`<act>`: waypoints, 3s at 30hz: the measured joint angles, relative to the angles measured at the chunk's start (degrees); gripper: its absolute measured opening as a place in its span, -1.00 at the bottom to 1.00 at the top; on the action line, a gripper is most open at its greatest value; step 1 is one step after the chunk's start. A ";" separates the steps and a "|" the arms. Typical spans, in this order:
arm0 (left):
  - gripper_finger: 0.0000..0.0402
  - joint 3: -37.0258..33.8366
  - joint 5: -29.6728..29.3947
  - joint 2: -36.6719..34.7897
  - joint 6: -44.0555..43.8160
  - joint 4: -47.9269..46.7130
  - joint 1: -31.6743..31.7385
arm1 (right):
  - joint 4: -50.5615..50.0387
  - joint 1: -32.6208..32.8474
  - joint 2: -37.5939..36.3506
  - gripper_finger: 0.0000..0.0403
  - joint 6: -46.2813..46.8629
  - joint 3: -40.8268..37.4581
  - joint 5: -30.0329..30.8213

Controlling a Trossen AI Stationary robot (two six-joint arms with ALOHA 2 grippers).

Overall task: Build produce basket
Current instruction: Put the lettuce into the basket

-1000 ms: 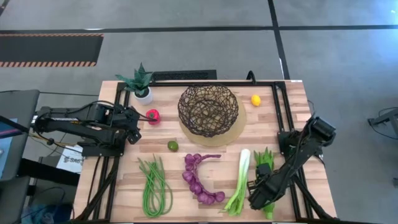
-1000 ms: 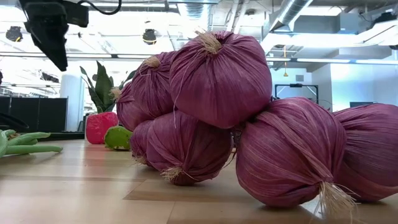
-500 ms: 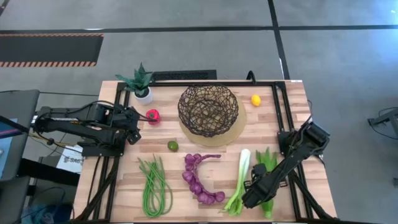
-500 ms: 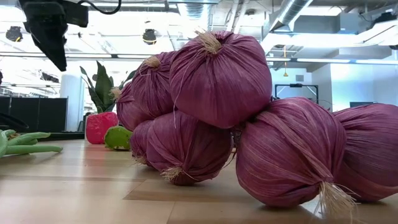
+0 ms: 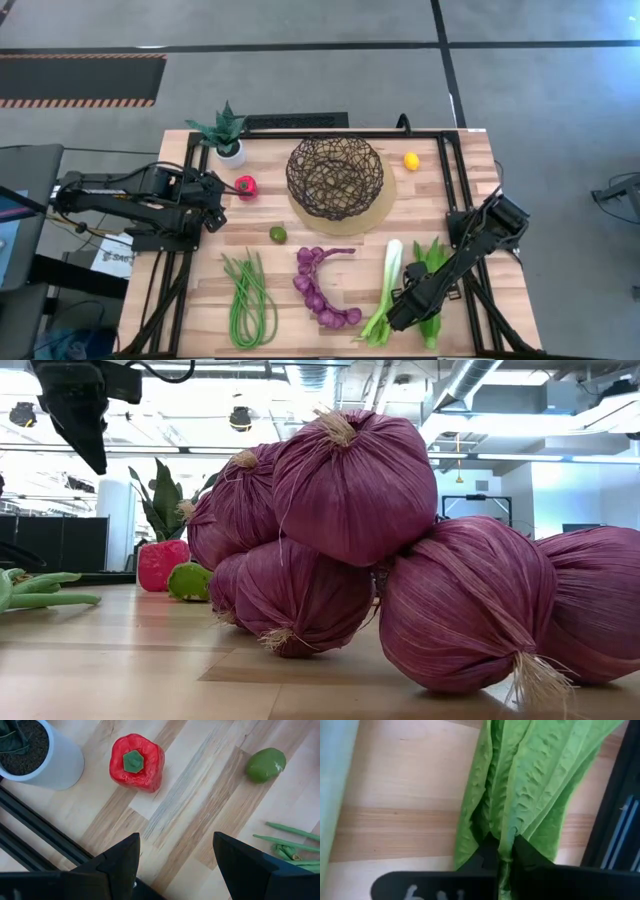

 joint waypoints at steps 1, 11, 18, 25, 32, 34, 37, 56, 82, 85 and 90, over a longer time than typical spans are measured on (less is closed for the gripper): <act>0.19 0.00 0.00 0.00 0.00 0.00 0.00 | -0.55 0.00 -0.16 -0.92 -0.28 -0.05 -0.08; 0.19 0.00 -0.02 0.00 0.00 0.00 -0.02 | -15.10 -2.69 -3.64 -0.96 -7.53 8.34 3.39; 0.19 0.00 -0.02 0.02 -0.02 0.01 0.00 | -23.82 -5.93 -7.88 -0.96 -16.53 20.12 19.38; 0.19 0.00 -0.02 0.02 -0.04 0.02 -0.02 | -24.78 -12.03 -11.72 -0.96 -33.26 29.17 34.55; 0.19 -0.02 0.00 0.00 -0.13 0.02 0.00 | -24.59 -20.26 -12.69 -0.96 -55.11 39.62 42.88; 0.19 -0.02 0.00 0.02 -0.15 0.02 -0.01 | -24.17 -23.52 -12.69 -0.96 -62.04 42.84 44.47; 0.19 -0.02 -0.02 0.02 -0.43 0.02 -0.01 | -19.97 -28.64 -12.74 -0.96 -73.58 45.87 47.97; 0.19 -0.02 -0.53 0.01 -2.12 0.31 -0.02 | 5.78 -44.70 3.72 -0.98 -98.44 46.16 75.61; 0.19 -0.02 -0.44 0.01 0.06 0.24 -0.02 | 78.85 -47.35 -17.08 -0.99 -136.80 16.37 43.26; 0.19 -0.02 -0.42 0.02 0.07 0.24 -0.02 | 84.82 -47.57 -20.22 -0.99 -138.78 10.71 38.25; 0.19 -0.02 -0.40 0.00 0.07 0.26 -0.02 | 99.33 -48.01 -23.28 -0.99 -141.09 -1.18 33.62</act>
